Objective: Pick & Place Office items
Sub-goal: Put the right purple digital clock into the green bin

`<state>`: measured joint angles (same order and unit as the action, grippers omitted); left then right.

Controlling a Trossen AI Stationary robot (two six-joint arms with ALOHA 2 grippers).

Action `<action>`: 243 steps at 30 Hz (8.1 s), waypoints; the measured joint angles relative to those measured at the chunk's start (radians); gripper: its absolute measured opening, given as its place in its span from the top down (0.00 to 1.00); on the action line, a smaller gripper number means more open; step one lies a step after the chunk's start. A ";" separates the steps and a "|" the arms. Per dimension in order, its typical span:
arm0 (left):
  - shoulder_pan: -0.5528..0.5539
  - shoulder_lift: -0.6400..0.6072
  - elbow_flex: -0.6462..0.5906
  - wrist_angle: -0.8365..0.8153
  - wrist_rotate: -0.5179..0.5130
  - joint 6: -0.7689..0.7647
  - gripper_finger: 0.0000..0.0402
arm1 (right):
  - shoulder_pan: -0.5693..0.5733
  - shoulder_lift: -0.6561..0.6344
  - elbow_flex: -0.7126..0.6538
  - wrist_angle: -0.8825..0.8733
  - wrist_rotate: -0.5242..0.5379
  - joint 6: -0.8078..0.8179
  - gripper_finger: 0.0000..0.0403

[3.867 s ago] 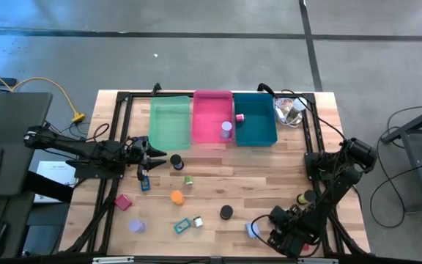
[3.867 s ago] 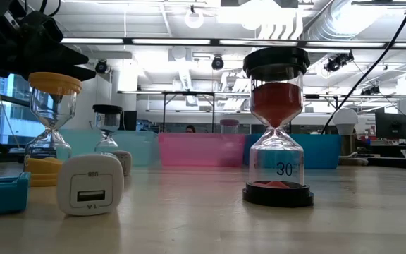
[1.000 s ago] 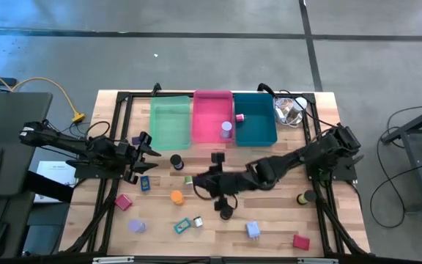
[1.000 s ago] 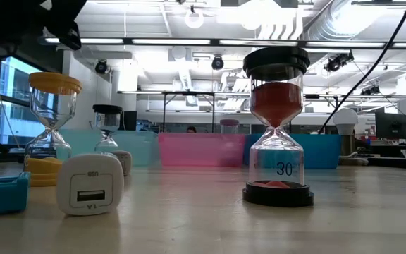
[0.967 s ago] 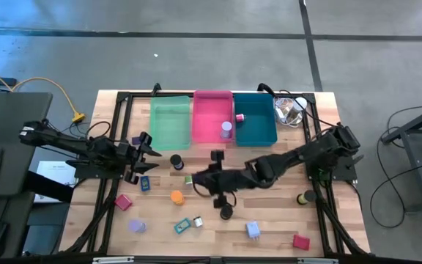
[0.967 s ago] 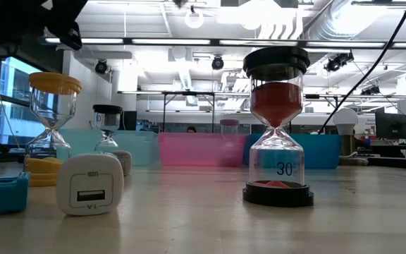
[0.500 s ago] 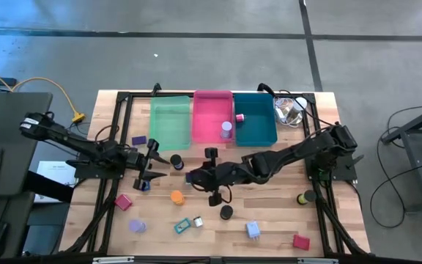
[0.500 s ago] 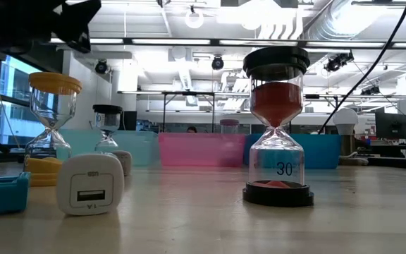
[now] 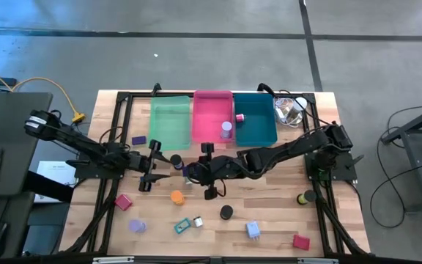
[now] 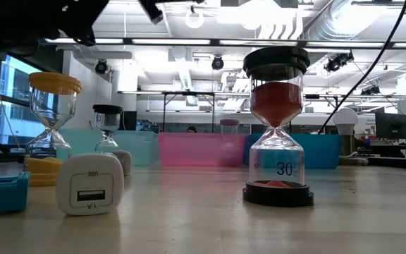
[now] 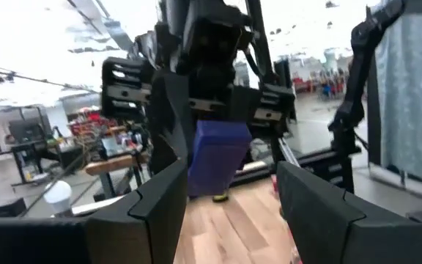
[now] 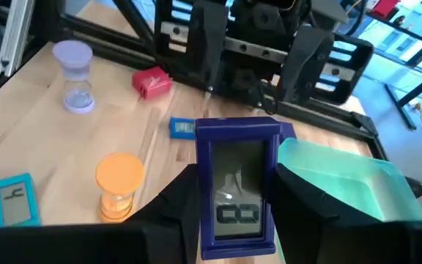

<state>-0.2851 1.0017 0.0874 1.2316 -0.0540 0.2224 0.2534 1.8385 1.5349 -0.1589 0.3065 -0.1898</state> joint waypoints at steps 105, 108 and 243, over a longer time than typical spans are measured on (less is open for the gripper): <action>-0.197 0.269 0.206 0.206 -0.598 0.286 0.49 | -0.011 -0.002 0.001 -0.011 0.069 -0.095 0.70; -0.214 0.269 0.206 0.206 -0.599 0.326 0.49 | -0.011 -0.002 0.001 -0.011 0.069 -0.095 0.70; 0.819 0.083 0.789 -1.786 -0.126 -0.331 0.63 | 0.194 -0.043 0.002 -0.586 0.604 0.459 0.09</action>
<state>0.5336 1.0844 0.8768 -0.5543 -0.1796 -0.1089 0.4473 1.7950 1.5364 -0.7444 0.9108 0.2691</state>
